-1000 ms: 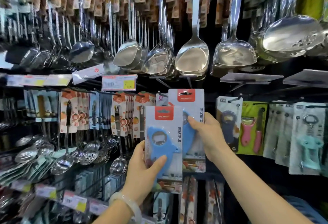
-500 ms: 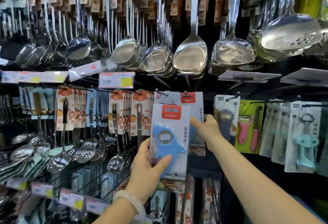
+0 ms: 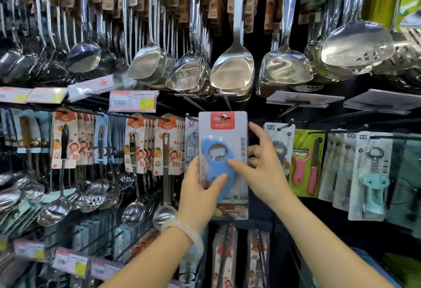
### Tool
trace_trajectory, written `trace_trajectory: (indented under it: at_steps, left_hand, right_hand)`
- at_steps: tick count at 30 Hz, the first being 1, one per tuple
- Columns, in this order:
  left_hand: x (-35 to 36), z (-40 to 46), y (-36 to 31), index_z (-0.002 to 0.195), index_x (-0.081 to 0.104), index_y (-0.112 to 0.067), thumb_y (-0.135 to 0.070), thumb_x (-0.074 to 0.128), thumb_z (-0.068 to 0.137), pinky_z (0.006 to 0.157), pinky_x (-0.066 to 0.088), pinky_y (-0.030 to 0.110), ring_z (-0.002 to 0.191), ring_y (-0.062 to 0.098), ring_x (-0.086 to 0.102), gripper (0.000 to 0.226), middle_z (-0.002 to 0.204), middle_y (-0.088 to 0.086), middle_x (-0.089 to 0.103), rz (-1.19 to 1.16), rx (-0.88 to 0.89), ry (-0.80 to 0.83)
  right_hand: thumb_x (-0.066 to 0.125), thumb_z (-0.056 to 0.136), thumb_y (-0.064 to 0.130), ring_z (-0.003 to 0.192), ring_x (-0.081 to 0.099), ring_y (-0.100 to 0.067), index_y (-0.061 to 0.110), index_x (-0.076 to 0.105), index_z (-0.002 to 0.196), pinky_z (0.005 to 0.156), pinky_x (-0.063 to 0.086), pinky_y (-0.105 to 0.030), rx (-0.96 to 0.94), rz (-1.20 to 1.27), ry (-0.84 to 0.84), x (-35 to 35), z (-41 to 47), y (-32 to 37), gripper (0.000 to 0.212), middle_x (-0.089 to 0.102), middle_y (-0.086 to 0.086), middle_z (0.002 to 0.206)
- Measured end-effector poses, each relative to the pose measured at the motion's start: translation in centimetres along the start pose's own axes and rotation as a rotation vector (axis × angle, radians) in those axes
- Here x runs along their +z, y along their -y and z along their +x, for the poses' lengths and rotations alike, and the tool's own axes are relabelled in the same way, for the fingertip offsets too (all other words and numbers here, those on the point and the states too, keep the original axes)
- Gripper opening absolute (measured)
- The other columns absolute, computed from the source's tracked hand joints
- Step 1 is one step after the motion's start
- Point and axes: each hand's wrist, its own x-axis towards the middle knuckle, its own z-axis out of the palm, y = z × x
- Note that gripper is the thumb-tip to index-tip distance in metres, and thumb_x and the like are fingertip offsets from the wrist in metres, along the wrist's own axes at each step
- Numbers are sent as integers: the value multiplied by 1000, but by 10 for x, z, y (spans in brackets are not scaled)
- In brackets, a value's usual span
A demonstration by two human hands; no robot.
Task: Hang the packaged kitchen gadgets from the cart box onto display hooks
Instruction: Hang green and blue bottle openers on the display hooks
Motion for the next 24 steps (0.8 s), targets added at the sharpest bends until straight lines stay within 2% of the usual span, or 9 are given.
trace_trajectory:
  at_steps: [2,5,11,15,18,24]
  left_hand:
    - [5,8,-5,123,50,-19,-5,63,84,83,56,28,98,12,66,43,112,-3,65,12,0,15]
    - [6,15,-8,124,49,-20,-5,63,85,85,56,30,98,11,66,45,113,-4,65,31,-30,30]
    - [1,9,-5,125,48,-20,2,60,85,77,56,18,97,6,65,48,111,-6,65,-13,-40,78]
    - [-2,12,-7,124,48,-21,2,60,85,81,56,20,101,9,64,47,113,-4,64,-18,-43,86]
    - [-4,12,-8,124,50,-20,2,60,85,77,56,19,99,8,64,46,112,-4,65,-19,-66,93]
    - [-8,9,-15,122,54,-23,3,61,84,84,56,27,99,15,67,46,111,-1,69,-71,-146,126]
  right_hand:
    - [68,81,5,95,64,-16,54,29,120,78,55,-28,-4,-26,4,-4,10,2,74,59,1,107]
    - [68,81,6,92,64,-16,43,30,134,76,55,-23,47,-58,1,-4,14,1,75,60,5,100]
    - [66,84,7,101,64,-12,46,28,135,87,55,-37,80,-74,-2,2,3,-7,74,59,2,118]
    - [68,82,7,102,64,-14,44,28,138,90,53,-41,103,-90,-2,3,9,-5,77,58,-1,124]
    - [68,81,8,103,64,-14,44,28,138,91,53,-42,111,-107,3,5,10,-4,79,58,0,123]
    - [66,80,12,107,60,-15,40,25,142,92,52,-42,161,-189,10,5,9,11,80,55,4,127]
